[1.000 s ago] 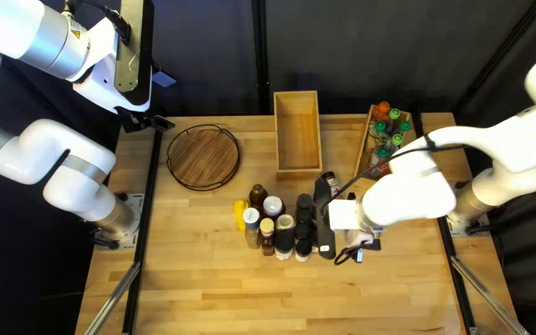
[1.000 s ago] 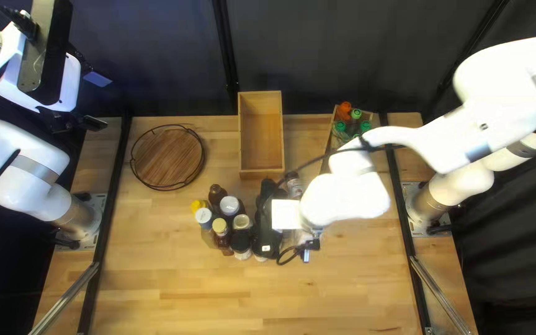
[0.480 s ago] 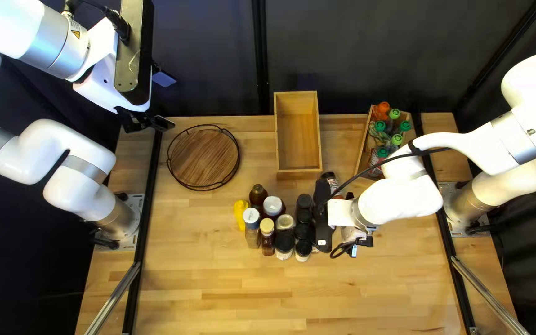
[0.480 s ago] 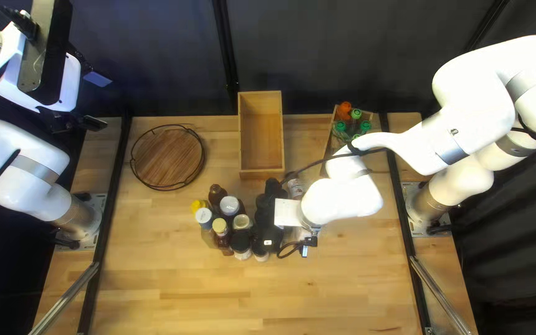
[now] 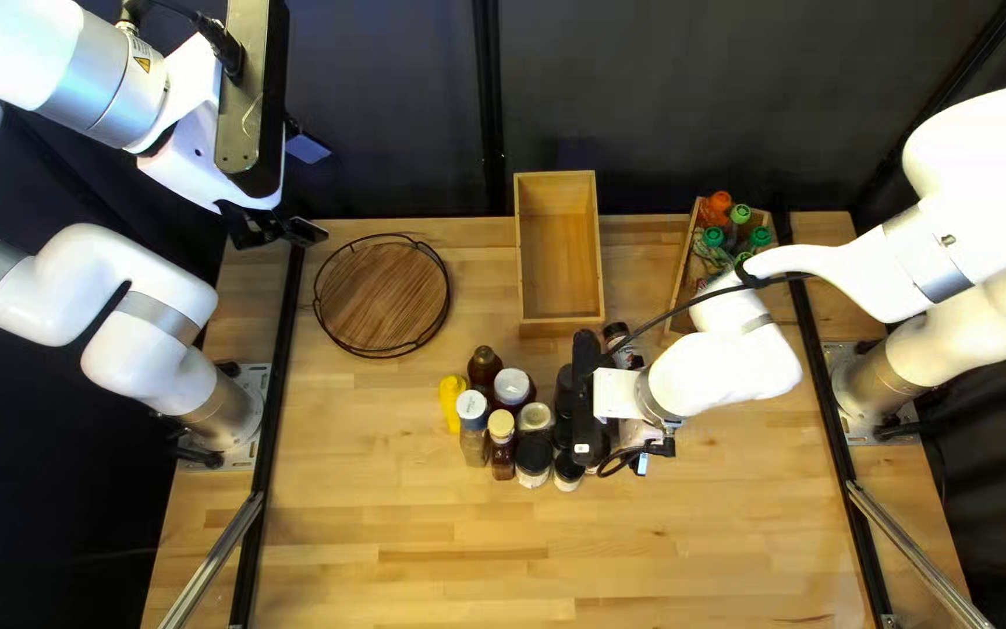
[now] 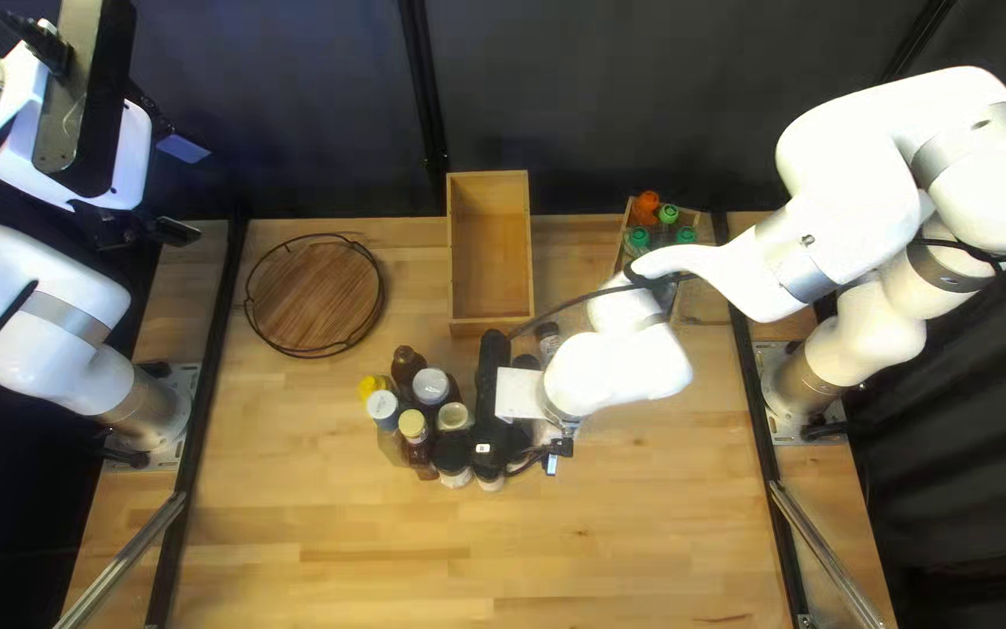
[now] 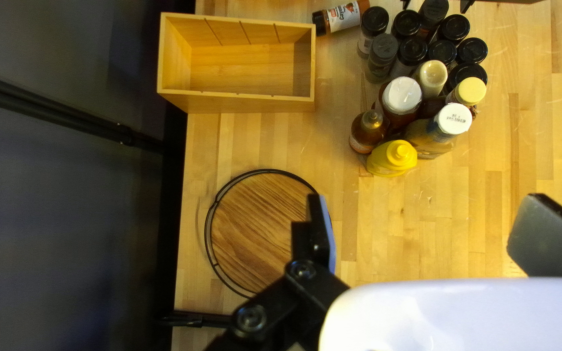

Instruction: Separate condiments, baby food and spices and place it in 3 different racks/containers

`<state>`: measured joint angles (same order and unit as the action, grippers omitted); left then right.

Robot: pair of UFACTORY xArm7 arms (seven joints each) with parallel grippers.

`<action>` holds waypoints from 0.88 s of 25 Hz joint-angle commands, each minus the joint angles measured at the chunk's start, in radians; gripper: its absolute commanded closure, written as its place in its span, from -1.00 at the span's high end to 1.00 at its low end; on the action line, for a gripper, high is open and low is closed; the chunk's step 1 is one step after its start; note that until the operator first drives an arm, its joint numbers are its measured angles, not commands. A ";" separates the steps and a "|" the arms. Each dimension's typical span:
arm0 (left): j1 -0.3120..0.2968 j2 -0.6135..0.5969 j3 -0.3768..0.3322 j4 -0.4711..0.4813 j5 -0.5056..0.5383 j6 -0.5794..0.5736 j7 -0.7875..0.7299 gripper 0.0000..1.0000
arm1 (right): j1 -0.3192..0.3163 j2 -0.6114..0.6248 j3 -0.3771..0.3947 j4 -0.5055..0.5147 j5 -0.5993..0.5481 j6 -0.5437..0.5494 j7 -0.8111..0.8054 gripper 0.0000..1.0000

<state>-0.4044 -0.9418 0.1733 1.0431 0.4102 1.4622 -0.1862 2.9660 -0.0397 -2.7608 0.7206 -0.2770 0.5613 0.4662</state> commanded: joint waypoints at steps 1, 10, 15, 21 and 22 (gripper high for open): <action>0.000 0.000 0.000 0.000 0.000 0.000 0.000 1.00 | 0.001 0.008 0.001 -0.007 0.001 -0.002 0.000 -0.99; 0.000 0.000 0.000 0.000 0.000 0.000 0.000 1.00 | 0.053 0.240 0.004 -0.126 0.129 0.076 -0.042 -1.00; 0.000 0.000 0.000 0.000 0.000 0.000 0.000 1.00 | 0.087 0.417 -0.074 -0.105 0.210 0.248 -0.170 -1.00; 0.000 0.000 0.000 0.000 0.000 0.000 0.000 1.00 | 0.054 0.493 -0.198 0.033 0.209 0.437 -0.347 -1.00; 0.000 0.000 0.000 0.000 0.000 0.000 0.000 1.00 | 0.040 0.491 -0.237 0.066 0.205 0.460 -0.399 -1.00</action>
<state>-0.4044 -0.9418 0.1733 1.0431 0.4102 1.4622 -0.1862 3.0350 0.4370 -2.9227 0.7159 -0.0654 0.9562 0.1627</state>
